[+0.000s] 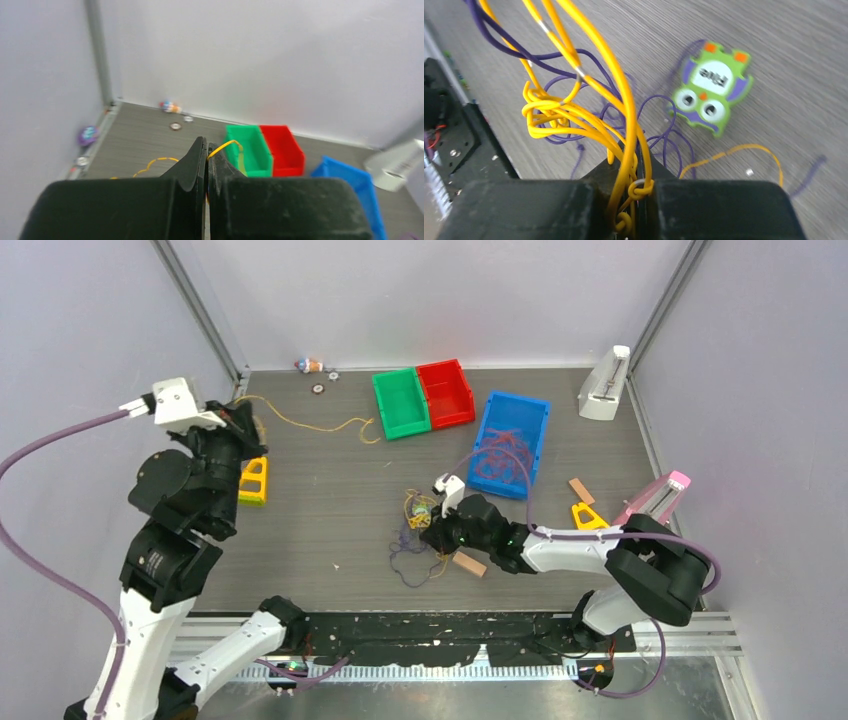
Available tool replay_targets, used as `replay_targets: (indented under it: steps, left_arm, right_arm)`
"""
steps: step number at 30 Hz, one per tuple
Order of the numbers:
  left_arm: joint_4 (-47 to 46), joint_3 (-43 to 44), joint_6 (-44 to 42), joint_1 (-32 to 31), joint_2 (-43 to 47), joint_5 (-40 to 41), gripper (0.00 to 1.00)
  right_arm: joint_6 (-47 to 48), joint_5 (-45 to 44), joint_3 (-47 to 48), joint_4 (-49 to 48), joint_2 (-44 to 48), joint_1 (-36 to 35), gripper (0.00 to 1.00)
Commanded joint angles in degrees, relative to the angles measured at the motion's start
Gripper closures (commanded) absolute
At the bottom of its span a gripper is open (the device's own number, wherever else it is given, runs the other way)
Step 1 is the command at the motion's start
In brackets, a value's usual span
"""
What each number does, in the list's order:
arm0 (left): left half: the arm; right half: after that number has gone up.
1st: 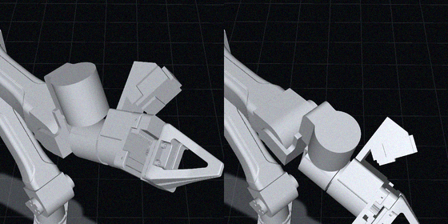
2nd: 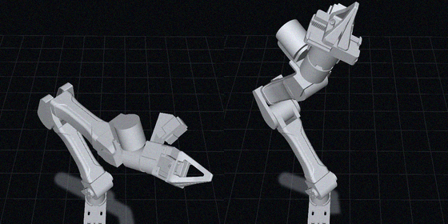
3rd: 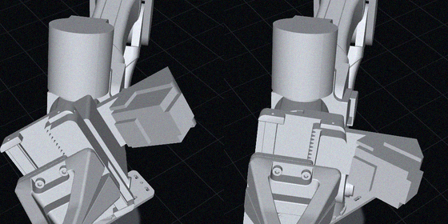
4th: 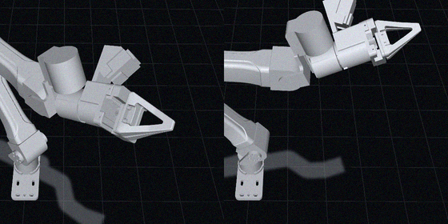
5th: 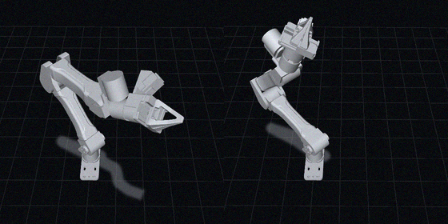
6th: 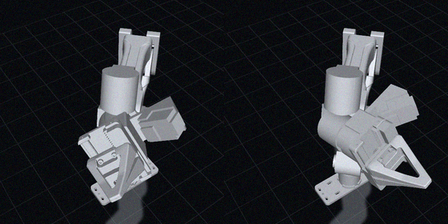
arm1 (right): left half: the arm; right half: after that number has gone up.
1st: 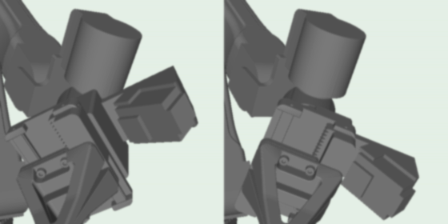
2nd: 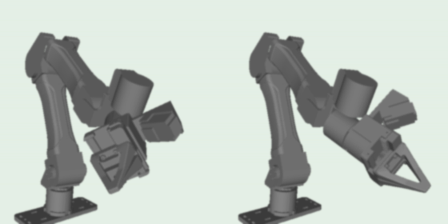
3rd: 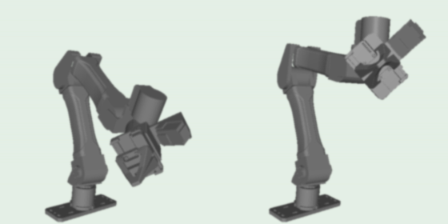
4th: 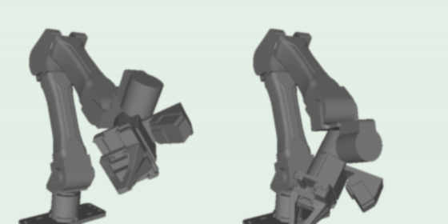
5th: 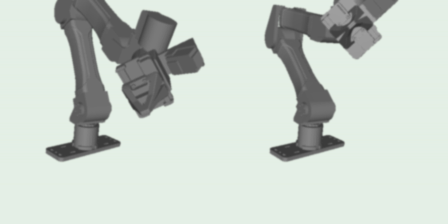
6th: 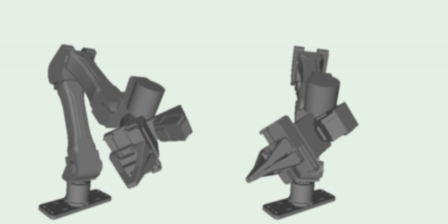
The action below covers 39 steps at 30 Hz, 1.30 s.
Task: Untangle the cables
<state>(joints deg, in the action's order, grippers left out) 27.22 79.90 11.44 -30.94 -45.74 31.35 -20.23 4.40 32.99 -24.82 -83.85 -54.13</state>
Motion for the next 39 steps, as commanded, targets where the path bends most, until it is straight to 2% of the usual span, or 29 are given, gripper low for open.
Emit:
replay_targets:
  steps: [1,3,5,8,10,12,13,14,15,17,19,24,30,34,39]
  left_arm:
    - [2.52,2.55,-4.62,2.26,0.43,11.88,1.0]
    - [2.74,3.15,-5.8,2.98,0.34,13.53,1.0]
    - [2.63,3.22,-5.6,3.48,0.36,11.69,1.0]
    - [0.88,0.97,-2.6,3.6,0.33,2.34,1.0]
    - [-0.35,-1.03,-0.49,3.62,-0.94,-3.21,1.0]
    - [-0.4,-1.76,1.49,3.6,-3.21,-5.62,1.0]
    - [-0.41,-1.89,2.13,3.6,-4.67,-6.24,1.0]
    - [-0.31,-1.85,2.78,3.6,-6.1,-6.56,1.0]
    - [-0.51,-1.73,3.23,3.65,-7.67,-7.13,1.0]
    - [-2.24,-1.71,3.9,3.61,-10.74,-9.4,1.0]
    - [-4.7,-1.49,4.93,3.67,-14.0,-11.27,1.0]
    - [-7.98,1.69,7.68,3.6,-24.72,-13.91,1.0]
    - [-9.55,11.14,9.85,3.75,-39.04,-14.75,1.0]
    - [-10.88,19.28,13.87,4.52,-48.29,-21.14,1.0]
    - [-7.89,35.02,15.27,5.02,-61.65,-24.72,1.0]
  right_arm:
    - [-4.72,-9.94,-1.77,3.82,3.63,0.4,0.94]
    - [-6.66,-14.19,-2.02,7.38,4.13,0.58,0.94]
    - [-7.8,-16.84,-1.97,10.76,4.0,0.86,0.94]
    - [-6.05,-15.1,-2.24,11.36,3.84,0.94,0.9]
    - [-4.71,-13.9,-2.51,10.66,4.56,0.95,0.84]
    - [-3.15,-12.58,-2.42,10.28,5.98,0.97,0.67]
    - [-2.53,-12.05,-2.33,10.24,7.02,0.96,0.49]
    - [-1.26,-10.89,-2.04,10.32,7.55,0.91,0.41]
    - [-0.67,-10.37,-1.87,10.85,8.86,0.94,0.25]
    - [0.92,-10.04,-1.63,11.73,11.22,0.93,0.15]
    - [2.51,-10.61,-1.69,12.44,13.76,0.95,0.1]
    - [6.27,-13.68,-2.26,13.94,19.39,1.01,0.07]
    - [7.05,-16.95,-6.19,11.04,28.96,1.0,0.06]
    - [8.46,-20.06,-9.97,7.67,34.53,1.05,0.02]
    - [8.5,-26.13,-12.89,6.24,37.71,1.13,0.0]
